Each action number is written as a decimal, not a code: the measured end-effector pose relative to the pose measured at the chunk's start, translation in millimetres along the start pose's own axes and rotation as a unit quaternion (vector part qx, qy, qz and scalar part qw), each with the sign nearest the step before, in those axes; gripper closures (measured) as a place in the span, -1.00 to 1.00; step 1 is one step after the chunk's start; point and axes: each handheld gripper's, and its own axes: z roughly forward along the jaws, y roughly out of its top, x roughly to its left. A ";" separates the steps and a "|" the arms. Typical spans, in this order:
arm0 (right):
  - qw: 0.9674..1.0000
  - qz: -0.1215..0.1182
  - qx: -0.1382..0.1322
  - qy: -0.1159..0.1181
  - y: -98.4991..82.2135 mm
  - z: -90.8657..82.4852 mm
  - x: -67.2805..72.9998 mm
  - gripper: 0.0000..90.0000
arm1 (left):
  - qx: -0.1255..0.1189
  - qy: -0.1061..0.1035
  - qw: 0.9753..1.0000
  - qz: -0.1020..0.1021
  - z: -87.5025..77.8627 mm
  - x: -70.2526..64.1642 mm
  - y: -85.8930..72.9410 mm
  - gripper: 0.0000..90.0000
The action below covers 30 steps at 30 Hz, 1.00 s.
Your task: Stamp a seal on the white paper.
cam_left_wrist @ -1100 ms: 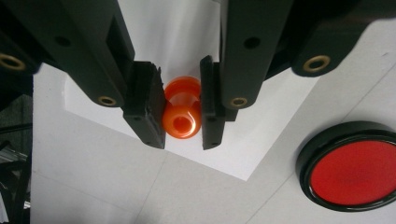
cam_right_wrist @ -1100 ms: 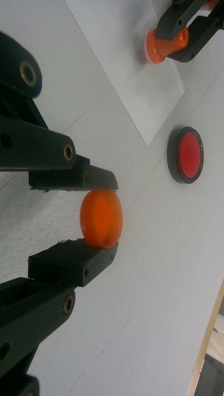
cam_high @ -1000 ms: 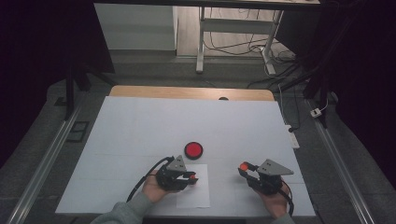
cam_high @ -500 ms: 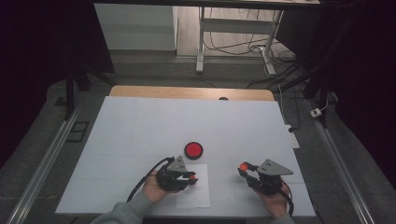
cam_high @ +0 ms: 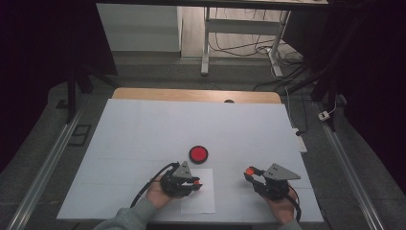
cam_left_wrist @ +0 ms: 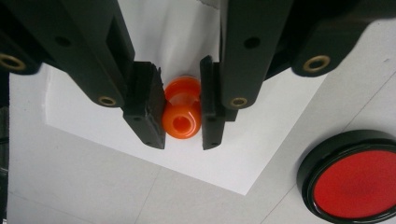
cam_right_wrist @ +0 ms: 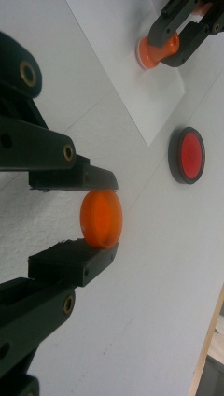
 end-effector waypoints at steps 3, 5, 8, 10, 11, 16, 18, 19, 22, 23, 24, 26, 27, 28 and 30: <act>1.000 0.001 -0.001 -0.001 -0.2 -0.3 -0.1 0.43 | 0.003 0.005 1.000 0.008 0.0 -1.9 -0.3 0.60; 1.000 0.000 -0.001 -0.002 0.1 -0.7 0.1 0.43 | 0.005 0.010 1.000 0.014 0.1 -3.6 -0.4 0.60; 1.000 0.001 -0.001 -0.001 0.2 -1.2 0.4 0.43 | 0.005 0.013 1.000 0.016 0.3 -4.4 -0.8 0.60; 1.000 0.001 -0.001 -0.002 0.2 -1.3 0.2 0.43 | 0.006 0.012 1.000 0.017 0.2 -3.8 -1.1 0.60; 1.000 0.001 -0.001 -0.002 0.2 -1.3 0.3 0.43 | 0.003 0.012 1.000 0.014 0.5 -4.1 -1.5 0.60; 1.000 0.001 -0.002 0.000 0.2 -0.6 0.7 0.43 | 0.000 0.019 1.000 0.018 0.8 -6.0 -2.5 0.61; 1.000 0.000 -0.001 0.000 0.2 -0.2 1.0 0.43 | 0.002 0.020 1.000 0.017 0.8 -6.4 -2.1 0.61; 1.000 -0.001 0.000 -0.001 0.4 -0.3 1.3 0.43 | 0.002 0.020 1.000 0.017 0.8 -6.4 -2.1 0.61; 1.000 -0.001 -0.001 -0.001 0.8 -0.4 1.6 0.43 | 0.003 0.020 1.000 0.018 0.9 -6.3 -1.8 0.61; 1.000 -0.001 -0.001 -0.001 0.8 -0.4 1.6 0.43 | 0.003 0.021 1.000 0.019 0.9 -6.5 -1.7 0.61; 1.000 -0.001 -0.001 -0.001 0.8 -0.3 1.6 0.43 | 0.005 0.020 1.000 0.021 0.7 -6.4 -1.5 0.61; 1.000 -0.001 -0.001 -0.001 0.7 -0.3 1.6 0.43 | 0.006 0.023 0.999 0.024 0.8 -7.2 -1.1 0.61; 1.000 0.000 -0.001 -0.001 0.7 -0.3 1.7 0.43 | 0.007 0.023 0.999 0.025 0.8 -7.3 -1.0 0.61; 1.000 -0.001 -0.001 -0.001 0.7 -0.3 1.7 0.43 | 0.007 0.023 0.999 0.025 0.8 -7.3 -1.0 0.61; 1.000 0.000 -0.002 -0.002 0.7 -0.4 1.8 0.43 | 0.007 0.025 0.999 0.026 0.9 -7.7 -1.1 0.61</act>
